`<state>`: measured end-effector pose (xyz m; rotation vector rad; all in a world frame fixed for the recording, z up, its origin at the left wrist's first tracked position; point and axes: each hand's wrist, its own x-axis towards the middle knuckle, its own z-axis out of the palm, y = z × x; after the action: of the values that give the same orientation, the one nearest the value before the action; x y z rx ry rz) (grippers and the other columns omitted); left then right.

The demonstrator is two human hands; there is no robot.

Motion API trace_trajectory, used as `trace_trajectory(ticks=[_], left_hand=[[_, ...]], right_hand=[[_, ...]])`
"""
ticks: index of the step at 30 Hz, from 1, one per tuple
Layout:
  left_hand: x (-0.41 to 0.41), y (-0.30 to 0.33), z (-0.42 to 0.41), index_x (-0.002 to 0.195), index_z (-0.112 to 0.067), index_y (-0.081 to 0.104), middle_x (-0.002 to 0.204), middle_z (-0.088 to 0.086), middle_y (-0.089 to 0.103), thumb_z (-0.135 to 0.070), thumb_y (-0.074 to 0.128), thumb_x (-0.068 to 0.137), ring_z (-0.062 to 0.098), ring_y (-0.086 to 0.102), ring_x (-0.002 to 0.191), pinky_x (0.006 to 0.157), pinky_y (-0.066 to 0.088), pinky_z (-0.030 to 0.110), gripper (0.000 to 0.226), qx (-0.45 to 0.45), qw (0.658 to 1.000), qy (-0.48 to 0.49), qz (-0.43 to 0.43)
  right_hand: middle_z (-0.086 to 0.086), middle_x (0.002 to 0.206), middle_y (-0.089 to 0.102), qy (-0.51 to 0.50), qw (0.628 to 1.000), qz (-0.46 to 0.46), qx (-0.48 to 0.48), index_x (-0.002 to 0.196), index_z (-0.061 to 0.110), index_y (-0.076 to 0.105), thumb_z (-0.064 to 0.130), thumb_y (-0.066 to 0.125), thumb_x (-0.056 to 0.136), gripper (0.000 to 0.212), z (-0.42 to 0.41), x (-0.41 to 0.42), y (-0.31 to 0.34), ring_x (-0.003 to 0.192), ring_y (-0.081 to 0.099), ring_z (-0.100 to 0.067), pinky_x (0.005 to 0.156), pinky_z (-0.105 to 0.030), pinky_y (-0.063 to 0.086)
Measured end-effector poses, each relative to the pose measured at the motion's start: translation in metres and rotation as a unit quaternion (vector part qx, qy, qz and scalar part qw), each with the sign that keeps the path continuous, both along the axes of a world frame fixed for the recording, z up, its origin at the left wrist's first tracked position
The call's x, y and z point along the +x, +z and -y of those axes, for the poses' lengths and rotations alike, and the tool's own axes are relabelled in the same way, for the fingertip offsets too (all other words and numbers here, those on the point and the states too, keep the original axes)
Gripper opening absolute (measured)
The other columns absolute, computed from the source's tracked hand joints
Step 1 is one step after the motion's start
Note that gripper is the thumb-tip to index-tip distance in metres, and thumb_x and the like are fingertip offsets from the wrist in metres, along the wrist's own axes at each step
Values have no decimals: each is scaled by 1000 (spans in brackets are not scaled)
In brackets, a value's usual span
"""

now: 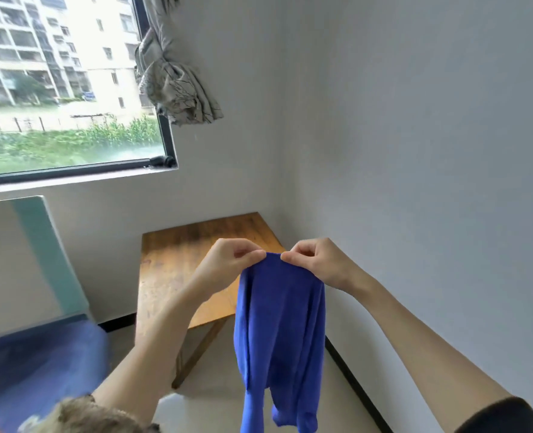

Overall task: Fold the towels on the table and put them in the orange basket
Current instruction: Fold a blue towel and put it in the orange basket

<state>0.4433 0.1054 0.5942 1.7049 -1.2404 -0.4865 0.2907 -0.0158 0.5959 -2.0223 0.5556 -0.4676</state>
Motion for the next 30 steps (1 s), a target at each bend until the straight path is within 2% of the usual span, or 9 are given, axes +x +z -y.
trace_trajectory(ticks=[2, 4, 9, 14, 18, 21, 23, 26, 30], left_hand=[[30, 1, -2, 73, -26, 67, 72, -15, 63, -18, 57, 91, -5, 54, 66, 65, 41, 12, 22, -2, 999, 31, 20], [56, 1, 0, 76, -24, 68, 73, -12, 63, -17, 56, 92, 0, 53, 68, 67, 41, 17, 21, -7, 998, 63, 23], [119, -9, 10, 78, -22, 69, 75, -13, 65, -17, 55, 92, 1, 56, 73, 70, 42, 17, 20, -19, 992, 125, 12], [165, -33, 33, 77, -23, 66, 66, -19, 62, -18, 54, 93, -5, 53, 64, 63, 39, 14, 21, -19, 983, 181, -4], [194, -45, 49, 76, -23, 63, 73, -11, 61, -18, 52, 95, -4, 52, 65, 61, 39, 10, 22, -13, 971, 240, 7], [213, -53, 59, 77, -23, 63, 78, -7, 63, -17, 52, 94, 4, 53, 73, 68, 40, 18, 22, -4, 961, 276, 8], [225, -61, 64, 78, -21, 64, 79, -6, 63, -17, 52, 94, 6, 53, 73, 66, 41, 21, 20, 16, 956, 294, 11], [248, -74, 71, 80, -19, 65, 76, -5, 62, -20, 53, 94, 8, 52, 71, 63, 39, 22, 19, 68, 953, 295, 25], [279, -95, 91, 76, -23, 64, 72, -3, 60, -23, 54, 93, 11, 51, 68, 60, 36, 22, 20, 128, 950, 282, 47]], right_hand=[[4, 71, 65, 7, 1000, 1, 4, 75, 10, 65, 34, 61, 88, 28, 2, 33, -7, 64, 60, -6, 57, -16, 46], [5, 70, 64, 14, 1000, 4, 21, 74, 10, 63, 36, 60, 88, 30, 7, 60, -18, 64, 60, -6, 57, -17, 47], [2, 85, 69, 58, 996, -21, 71, 81, 13, 65, 31, 55, 92, 23, 43, 105, -55, 81, 65, -13, 79, -31, 53], [1, 96, 68, 113, 987, -103, 39, 87, 18, 64, 26, 52, 95, 16, 95, 146, -87, 93, 64, -15, 88, -32, 52], [0, 87, 67, 97, 989, -108, 15, 83, 15, 62, 34, 49, 95, 26, 133, 171, -97, 84, 63, -14, 81, -35, 52], [-1, 68, 59, 35, 997, -64, -24, 67, 12, 54, 44, 54, 89, 40, 162, 189, -96, 65, 55, -13, 61, -28, 45], [4, 62, 55, 22, 994, -76, -73, 60, 16, 50, 47, 56, 87, 41, 181, 197, -98, 61, 51, -11, 57, -23, 39], [8, 70, 57, 51, 984, -129, -113, 66, 24, 53, 41, 56, 90, 30, 212, 208, -104, 69, 55, -9, 59, -20, 39], [7, 90, 59, 109, 964, -201, -132, 85, 26, 55, 23, 47, 97, 15, 251, 235, -119, 86, 56, -11, 66, -17, 42]])
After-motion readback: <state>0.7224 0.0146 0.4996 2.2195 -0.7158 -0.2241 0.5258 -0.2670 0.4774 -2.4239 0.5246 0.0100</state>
